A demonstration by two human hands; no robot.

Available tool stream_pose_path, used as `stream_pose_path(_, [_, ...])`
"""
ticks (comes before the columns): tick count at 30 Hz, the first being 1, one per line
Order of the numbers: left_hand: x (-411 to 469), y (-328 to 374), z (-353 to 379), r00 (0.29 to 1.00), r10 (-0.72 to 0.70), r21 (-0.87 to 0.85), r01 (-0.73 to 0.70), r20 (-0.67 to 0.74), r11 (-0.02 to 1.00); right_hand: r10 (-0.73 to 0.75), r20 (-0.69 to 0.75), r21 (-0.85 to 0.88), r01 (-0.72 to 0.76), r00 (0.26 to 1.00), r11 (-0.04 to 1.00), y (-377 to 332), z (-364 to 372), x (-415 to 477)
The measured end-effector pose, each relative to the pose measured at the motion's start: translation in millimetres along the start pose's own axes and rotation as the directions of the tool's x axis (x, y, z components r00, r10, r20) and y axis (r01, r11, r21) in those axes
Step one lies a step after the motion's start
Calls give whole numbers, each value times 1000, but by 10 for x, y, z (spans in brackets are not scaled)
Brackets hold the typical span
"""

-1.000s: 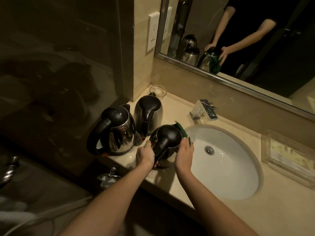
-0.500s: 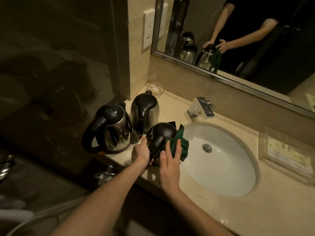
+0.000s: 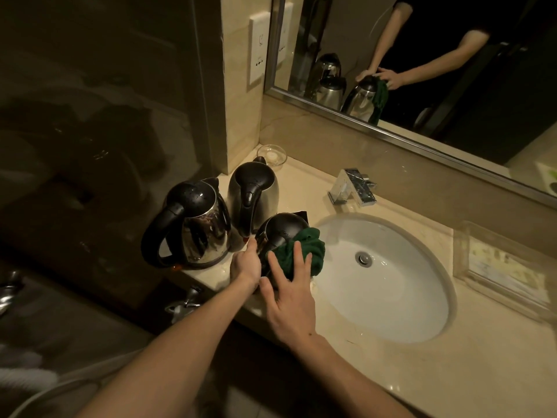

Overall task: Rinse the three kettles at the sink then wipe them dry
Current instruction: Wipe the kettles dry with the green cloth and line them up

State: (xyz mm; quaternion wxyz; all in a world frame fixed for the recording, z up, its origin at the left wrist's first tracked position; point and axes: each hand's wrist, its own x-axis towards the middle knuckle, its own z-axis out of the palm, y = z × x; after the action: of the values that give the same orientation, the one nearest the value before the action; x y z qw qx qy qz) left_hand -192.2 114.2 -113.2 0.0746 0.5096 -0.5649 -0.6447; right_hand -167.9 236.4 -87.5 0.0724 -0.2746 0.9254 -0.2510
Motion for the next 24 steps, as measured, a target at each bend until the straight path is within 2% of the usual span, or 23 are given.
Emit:
stream_pose_path(2, [3,2,-10,1000,-26,-9,27,11,1000,33,-36,30,-31,999,999,59,18,34])
stream_pose_path(5, [-22,31,-12,997,-69,-32,70,44,997,169,-79,225,-148,982,963,142,39,139])
stream_pose_path(10, [-69,50,-25,995,-91,8,90,50,996,223,-102,517,-139,970,845,207,50,212])
stream_pose_path(16, [-129,75,-59,994,-92,37,90,53,995,351,10,680,-264,936,684,347,-8,422])
stream_pose_path(21, [-196,78,-83,999,-35,56,33,41,998,431,259,796,-444,864,411,606,-106,580])
stream_pose_path(24, [-290,129,0,999,39,80,-39,-8,996,403,280,803,-442,871,399,644,-168,653])
